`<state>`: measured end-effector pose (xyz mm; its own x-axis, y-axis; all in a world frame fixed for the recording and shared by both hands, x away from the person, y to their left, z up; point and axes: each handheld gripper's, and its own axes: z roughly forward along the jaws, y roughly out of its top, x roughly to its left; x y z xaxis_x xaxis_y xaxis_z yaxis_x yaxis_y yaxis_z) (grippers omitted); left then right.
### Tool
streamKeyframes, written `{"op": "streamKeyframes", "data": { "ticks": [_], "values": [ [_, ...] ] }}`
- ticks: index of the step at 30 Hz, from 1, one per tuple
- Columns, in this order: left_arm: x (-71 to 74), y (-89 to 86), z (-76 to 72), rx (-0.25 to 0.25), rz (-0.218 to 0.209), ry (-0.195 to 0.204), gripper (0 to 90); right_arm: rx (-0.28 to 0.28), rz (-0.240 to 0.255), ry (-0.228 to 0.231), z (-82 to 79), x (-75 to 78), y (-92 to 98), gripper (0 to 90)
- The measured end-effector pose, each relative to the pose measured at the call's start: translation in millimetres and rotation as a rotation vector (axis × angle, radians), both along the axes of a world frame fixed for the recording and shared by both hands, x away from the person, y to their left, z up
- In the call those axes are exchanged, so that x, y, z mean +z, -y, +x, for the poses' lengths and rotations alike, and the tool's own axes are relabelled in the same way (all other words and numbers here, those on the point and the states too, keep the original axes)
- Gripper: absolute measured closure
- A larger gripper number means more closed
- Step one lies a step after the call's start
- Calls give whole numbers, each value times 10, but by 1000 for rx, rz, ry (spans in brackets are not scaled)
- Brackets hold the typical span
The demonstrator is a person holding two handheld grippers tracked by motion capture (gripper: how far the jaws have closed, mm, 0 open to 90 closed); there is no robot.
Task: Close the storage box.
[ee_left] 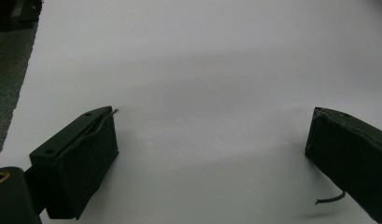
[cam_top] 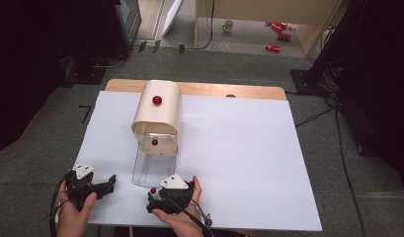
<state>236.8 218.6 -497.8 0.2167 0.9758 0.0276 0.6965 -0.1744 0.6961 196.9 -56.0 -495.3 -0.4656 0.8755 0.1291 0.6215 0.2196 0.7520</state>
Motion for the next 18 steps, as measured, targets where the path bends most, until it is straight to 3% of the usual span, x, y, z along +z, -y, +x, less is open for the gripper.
{"op": "streamKeyframes", "data": {
  "ticks": [8,12,15,18],
  "values": [
    [0,0,0,0,0,0,23,-15,-15,23,-5,22,15,91],
    [0,0,0,0,0,0,23,-15,7,38,-3,67,53,103],
    [0,0,0,0,0,-1,23,-22,24,75,-11,129,74,196],
    [0,0,0,0,0,-1,23,-24,-10,98,5,146,66,218]
  ]
}}
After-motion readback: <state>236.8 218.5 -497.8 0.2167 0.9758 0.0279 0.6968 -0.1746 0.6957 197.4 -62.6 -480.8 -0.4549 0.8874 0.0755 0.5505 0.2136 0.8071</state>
